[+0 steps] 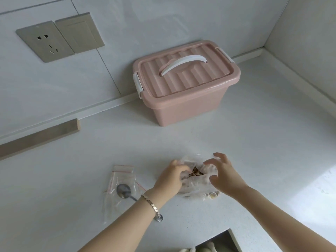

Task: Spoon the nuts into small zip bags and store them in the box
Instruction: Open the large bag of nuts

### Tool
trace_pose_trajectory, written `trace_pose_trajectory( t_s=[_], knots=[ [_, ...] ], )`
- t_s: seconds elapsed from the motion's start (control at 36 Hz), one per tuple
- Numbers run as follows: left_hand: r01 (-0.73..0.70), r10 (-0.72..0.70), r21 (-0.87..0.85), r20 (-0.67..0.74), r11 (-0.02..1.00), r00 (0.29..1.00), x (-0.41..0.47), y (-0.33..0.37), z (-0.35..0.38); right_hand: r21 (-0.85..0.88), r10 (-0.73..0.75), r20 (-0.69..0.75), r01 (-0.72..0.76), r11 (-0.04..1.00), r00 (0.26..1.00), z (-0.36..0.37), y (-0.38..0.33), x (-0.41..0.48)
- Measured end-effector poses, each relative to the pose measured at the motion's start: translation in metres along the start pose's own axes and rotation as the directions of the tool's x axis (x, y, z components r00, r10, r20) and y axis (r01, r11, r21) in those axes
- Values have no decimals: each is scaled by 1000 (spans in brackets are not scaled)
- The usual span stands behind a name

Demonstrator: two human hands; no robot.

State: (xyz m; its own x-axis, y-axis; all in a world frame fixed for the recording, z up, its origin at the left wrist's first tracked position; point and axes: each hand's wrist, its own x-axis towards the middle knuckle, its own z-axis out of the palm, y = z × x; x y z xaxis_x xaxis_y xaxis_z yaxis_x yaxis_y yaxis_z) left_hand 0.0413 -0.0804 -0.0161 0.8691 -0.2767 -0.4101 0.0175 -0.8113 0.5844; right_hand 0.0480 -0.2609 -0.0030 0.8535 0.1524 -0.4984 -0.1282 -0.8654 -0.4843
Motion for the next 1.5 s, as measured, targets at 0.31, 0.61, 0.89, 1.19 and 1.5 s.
trace_pose_trajectory(
  t_s=[0.31, 0.61, 0.89, 1.19, 1.5],
  knots=[
    [161, -141, 342, -81, 926, 987, 14, 2, 11, -214, 87, -61, -98, 972, 994, 21, -3, 21],
    [145, -214, 301, 210, 943, 954, 1, -39, -5, -395, 14, 222, 77, 916, 975, 8, 40, 20],
    [175, -172, 125, -32, 977, 985, 11, -27, 43, -225, 137, 121, -107, 968, 983, 29, 43, 20],
    [18, -66, -216, -215, 976, 974, 0, -35, 18, -121, 234, 16, -230, 966, 972, 2, 47, 33],
    [644, -665, -191, -344, 741, 663, -93, -138, -6, -100, -388, -25, 384, 918, 921, 73, -67, -13]
  ],
)
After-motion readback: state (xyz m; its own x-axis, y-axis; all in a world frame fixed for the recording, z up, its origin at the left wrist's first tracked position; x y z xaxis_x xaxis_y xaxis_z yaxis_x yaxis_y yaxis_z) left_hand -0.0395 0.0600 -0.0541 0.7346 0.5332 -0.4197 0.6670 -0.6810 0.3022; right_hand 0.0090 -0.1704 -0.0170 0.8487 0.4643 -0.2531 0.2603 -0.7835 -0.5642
